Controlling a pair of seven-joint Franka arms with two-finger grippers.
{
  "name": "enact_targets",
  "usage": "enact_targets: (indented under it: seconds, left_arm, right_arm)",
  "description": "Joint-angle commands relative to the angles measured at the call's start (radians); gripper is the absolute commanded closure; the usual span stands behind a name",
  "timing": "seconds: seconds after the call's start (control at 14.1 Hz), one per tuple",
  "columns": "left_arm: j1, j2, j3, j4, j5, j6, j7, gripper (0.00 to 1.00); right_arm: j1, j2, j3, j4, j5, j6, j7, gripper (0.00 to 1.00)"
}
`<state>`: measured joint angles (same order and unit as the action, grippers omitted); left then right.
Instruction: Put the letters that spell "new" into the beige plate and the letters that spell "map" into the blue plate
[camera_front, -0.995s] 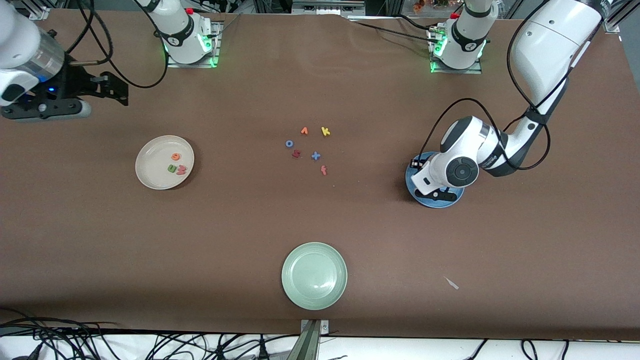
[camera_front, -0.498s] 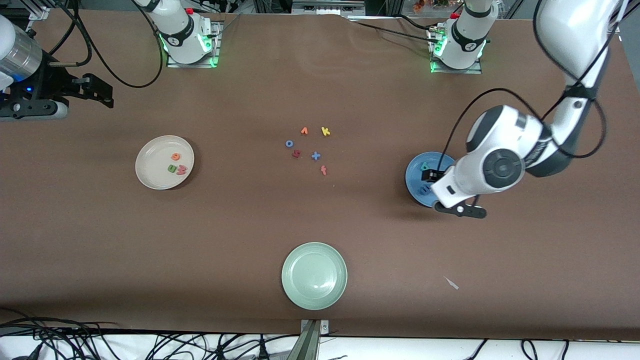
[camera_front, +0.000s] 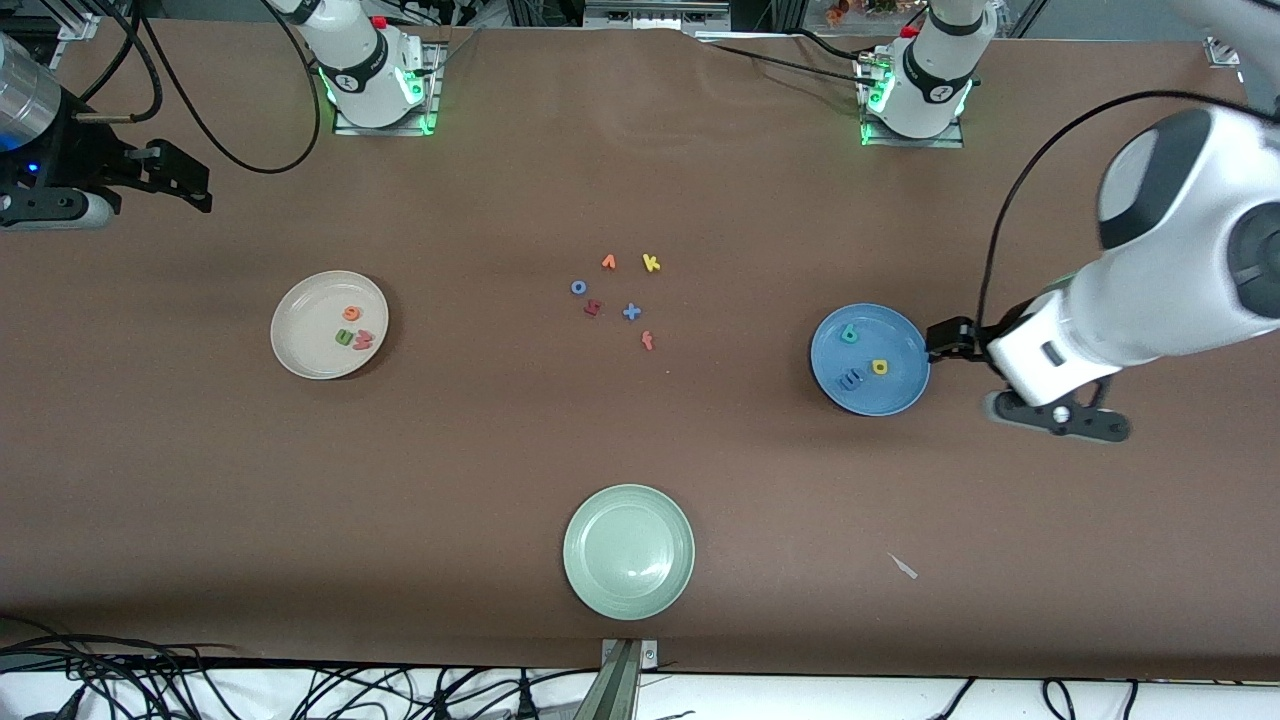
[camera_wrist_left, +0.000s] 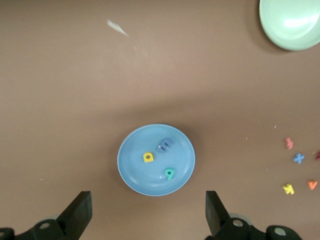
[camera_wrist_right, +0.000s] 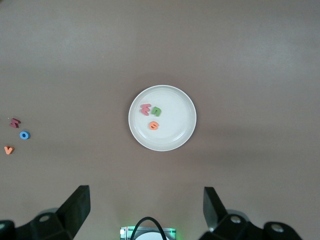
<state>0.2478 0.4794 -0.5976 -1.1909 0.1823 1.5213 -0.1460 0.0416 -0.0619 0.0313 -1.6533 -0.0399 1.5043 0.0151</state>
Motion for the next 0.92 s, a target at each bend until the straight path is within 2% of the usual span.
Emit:
enact_targets:
  seconds: [0.0, 0.14, 0.28, 0.5, 0.85]
  left_arm:
    - [-0.079, -0.111, 0.155, -0.019, -0.027, -0.015, 0.028, 0.0]
    - [-0.119, -0.183, 0.266, -0.117, -0.068, 0.0, 0.023, 0.0]
    - [-0.152, -0.261, 0.365, -0.228, -0.151, 0.1, 0.031, 0.0]
    - [-0.237, -0.364, 0.504, -0.329, -0.175, 0.2, 0.032, 0.0]
    - [-0.255, -0.537, 0.512, -0.545, -0.161, 0.259, 0.068, 0.0]
  right_arm:
    - [-0.009, -0.03, 0.005, -0.028, 0.009, 0.011, -0.006, 0.0]
    - [-0.009, -0.03, 0.005, -0.022, 0.009, 0.02, -0.004, 0.0]
    - [-0.009, -0.03, 0.005, -0.019, 0.014, 0.024, 0.002, 0.0]
    - [-0.011, -0.03, 0.002, -0.019, 0.043, 0.025, 0.003, 0.0]
    - [-0.009, -0.03, 0.004, -0.016, 0.051, 0.027, 0.037, 0.0]
